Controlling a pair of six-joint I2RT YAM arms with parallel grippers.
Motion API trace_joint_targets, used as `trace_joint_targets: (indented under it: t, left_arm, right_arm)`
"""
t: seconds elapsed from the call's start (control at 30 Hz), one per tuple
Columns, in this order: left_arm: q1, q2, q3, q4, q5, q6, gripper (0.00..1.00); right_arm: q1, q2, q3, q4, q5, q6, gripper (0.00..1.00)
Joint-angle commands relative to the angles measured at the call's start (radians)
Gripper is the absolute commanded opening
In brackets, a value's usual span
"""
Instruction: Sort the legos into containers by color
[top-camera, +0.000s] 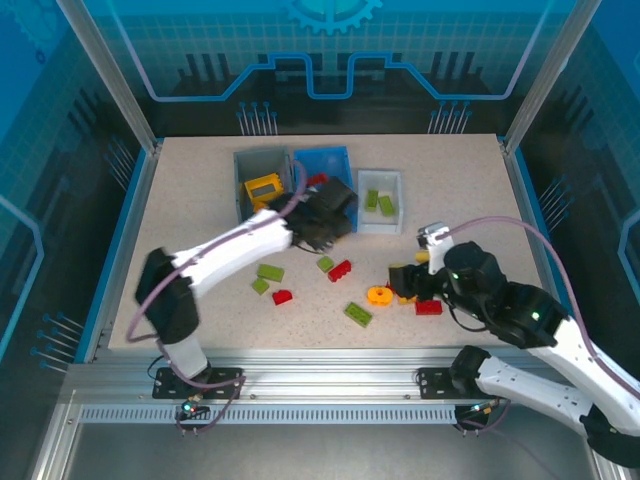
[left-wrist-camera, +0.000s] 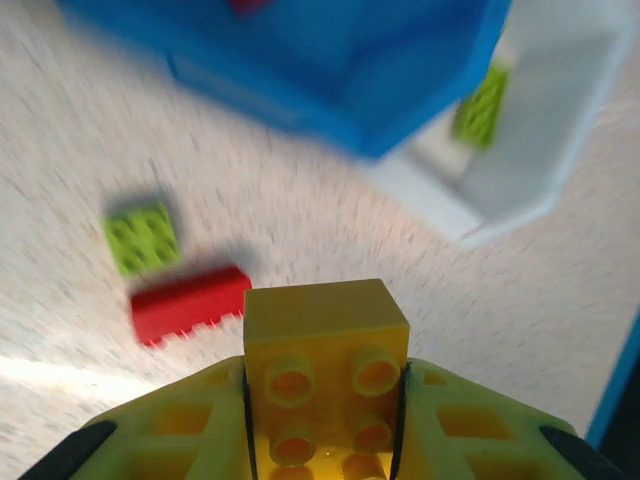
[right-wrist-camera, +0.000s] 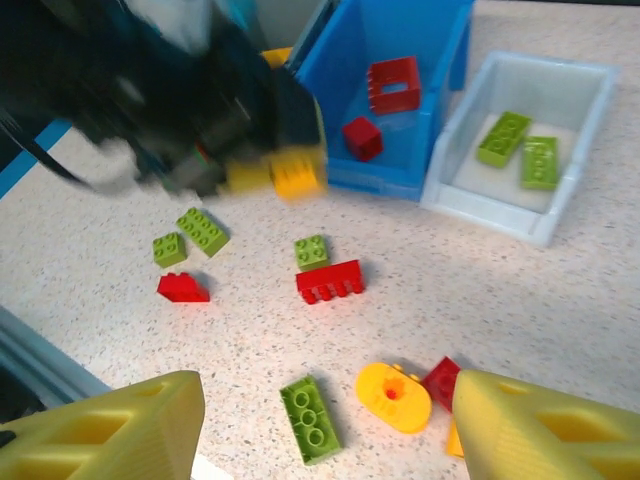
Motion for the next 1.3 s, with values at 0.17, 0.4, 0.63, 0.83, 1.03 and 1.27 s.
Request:
trace_joint_targets:
  t: [0.17,0.4,0.63,0.83,1.03,1.27]
  left_arm:
    - [0.318,0.001,0.004,-0.118,-0.022,0.528,0.18]
    - [0.374,0.233,0.174,-0.252,-0.249,0.662,0.18]
    - [0.402,0.346,0.225,-0.236,-0.337,0.736,0.17]
    - [0.405,0.416,0.247,-0.23,-0.373,0.763,0.19]
    - [0.406,0.44,0.242,-0.228,-0.369,0.753,0.32]
    - [0.396,0.377,0.246,-0.242,-0.357,0.742,0.49]
  right_arm:
    - [0.081,0.3,0.024,0.337,-0.103,-0.04,0.67]
    - [0.076,0.495,0.004,0.665,-0.127,0.11,0.68]
    - [0.059,0.578,0.014,0.777,-0.157,0.172,0.67]
    - [0.036,0.551,-0.008,0.76,-0.175,0.174,0.67]
    - [0.022,0.522,-0.04,0.745,-0.172,0.185,0.67]
    - [0.006,0.49,-0.051,0.688,-0.15,0.177,0.68]
